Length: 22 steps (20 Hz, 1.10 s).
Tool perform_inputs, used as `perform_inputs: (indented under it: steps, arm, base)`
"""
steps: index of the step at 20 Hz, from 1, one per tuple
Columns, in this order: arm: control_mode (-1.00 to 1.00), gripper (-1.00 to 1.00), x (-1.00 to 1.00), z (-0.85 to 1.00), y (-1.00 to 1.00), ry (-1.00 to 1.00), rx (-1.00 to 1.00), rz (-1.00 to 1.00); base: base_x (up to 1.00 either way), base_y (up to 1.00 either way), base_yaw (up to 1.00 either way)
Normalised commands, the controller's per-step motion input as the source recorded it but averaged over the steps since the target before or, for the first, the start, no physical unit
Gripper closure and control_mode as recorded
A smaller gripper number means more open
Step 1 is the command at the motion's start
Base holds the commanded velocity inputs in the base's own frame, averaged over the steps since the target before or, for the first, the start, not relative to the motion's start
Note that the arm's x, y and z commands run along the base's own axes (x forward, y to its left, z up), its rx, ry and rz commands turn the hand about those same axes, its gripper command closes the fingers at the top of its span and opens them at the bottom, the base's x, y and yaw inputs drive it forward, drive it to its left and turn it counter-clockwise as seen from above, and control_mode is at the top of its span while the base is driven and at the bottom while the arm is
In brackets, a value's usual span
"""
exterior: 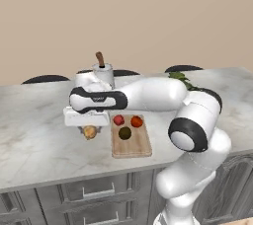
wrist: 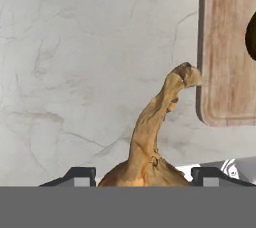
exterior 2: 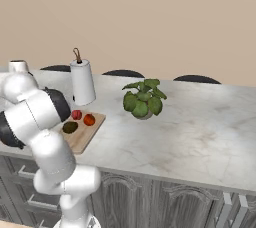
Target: Place the avocado, onion, tomato, and bell pepper on the cutting board.
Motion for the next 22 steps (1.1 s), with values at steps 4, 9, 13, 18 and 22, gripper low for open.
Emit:
perform_inputs:
  steps: [4,9,13,18,22]
  arm:
    - [-1.0,1.0,-0.38,0.43,-0.38,-0.05,0.03,-0.01]
    - [-1.0,1.0,-0.38,0.39,-0.32,-0.01,0.01,0.0]
    - [-1.0,1.0,-0.34,0.32,-0.33,0.02,0.0,0.0]
    - [-1.0,1.0,-0.14,0.2,-0.45,0.0,0.0,0.0]
    - [-1.0,1.0,0.0,0.02,-0.57,0.0,0.0,0.0]
  base:
    - [0.0,0.0,0.0]
    - [0.0,0.0,0.0]
    - [0.0,0.0,0.0]
    - [0.0,0.0,0.0]
    - [0.0,0.0,0.0]
